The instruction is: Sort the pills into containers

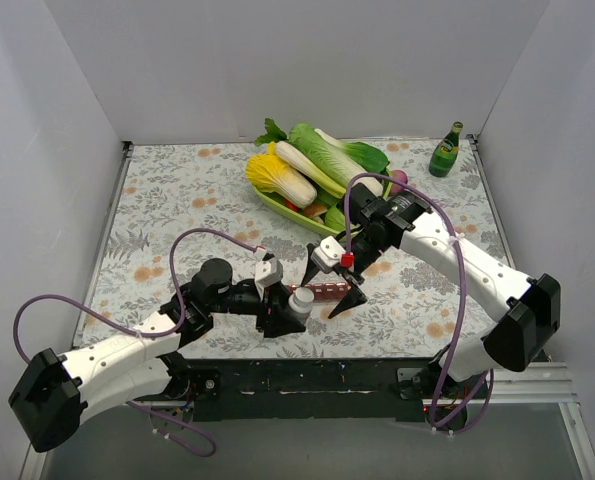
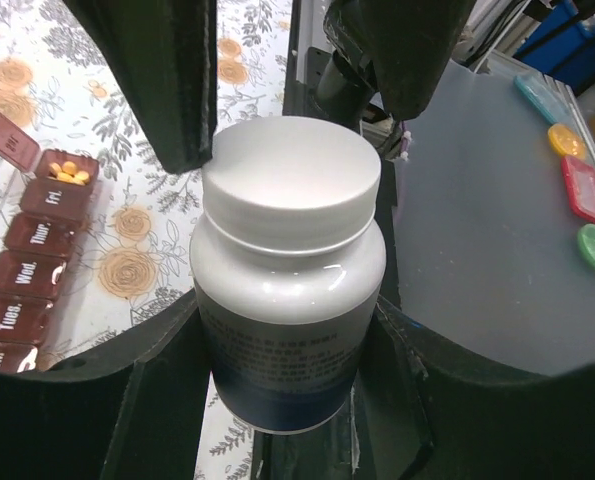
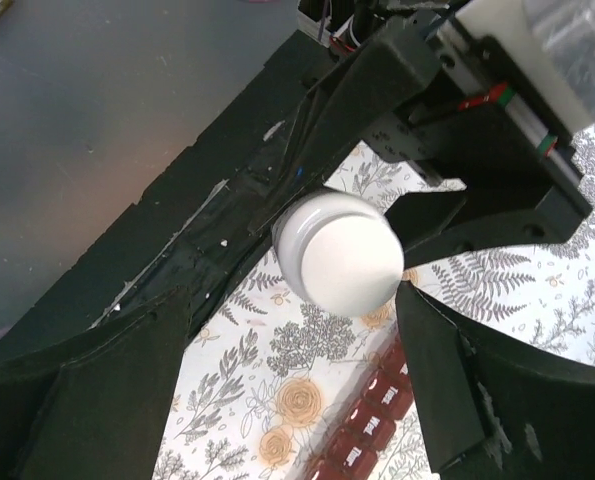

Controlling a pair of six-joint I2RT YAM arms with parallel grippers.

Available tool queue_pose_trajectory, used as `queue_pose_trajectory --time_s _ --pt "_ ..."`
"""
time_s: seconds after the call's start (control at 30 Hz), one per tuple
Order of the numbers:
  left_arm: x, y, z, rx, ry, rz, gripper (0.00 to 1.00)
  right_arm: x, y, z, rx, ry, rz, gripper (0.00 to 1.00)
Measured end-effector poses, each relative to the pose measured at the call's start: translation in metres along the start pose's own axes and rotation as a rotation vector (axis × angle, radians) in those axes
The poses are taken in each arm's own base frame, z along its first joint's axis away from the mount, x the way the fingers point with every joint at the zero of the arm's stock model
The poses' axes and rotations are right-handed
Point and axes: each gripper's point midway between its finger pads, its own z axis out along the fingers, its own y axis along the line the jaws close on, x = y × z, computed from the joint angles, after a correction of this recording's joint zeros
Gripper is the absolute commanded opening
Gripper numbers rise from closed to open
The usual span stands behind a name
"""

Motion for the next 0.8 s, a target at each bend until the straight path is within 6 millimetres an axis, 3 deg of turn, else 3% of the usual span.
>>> queue_pose_trajectory --time_s 0.23,0.43,0.63,0.8 --pt "0.007 -0.004 0.005 0.045 0.045 -0.05 0.0 0.0 -0.002 0.007 -0.033 -0.029 0.02 0.84" --pt "-0.002 -0.007 0.007 0.069 0.043 -0.043 0.0 -0.004 -0.001 0.011 -0.045 -0.045 0.041 0.71" --pt "0.002 -0.006 0.008 0.071 0.059 -0.041 0.0 -0.005 -0.01 0.014 -0.022 -0.041 0.069 0.4" --pt "0.003 0.007 0.006 -0.006 0.066 -0.026 0.0 0.003 -0.022 0.016 0.034 -0.021 0.216 0.17"
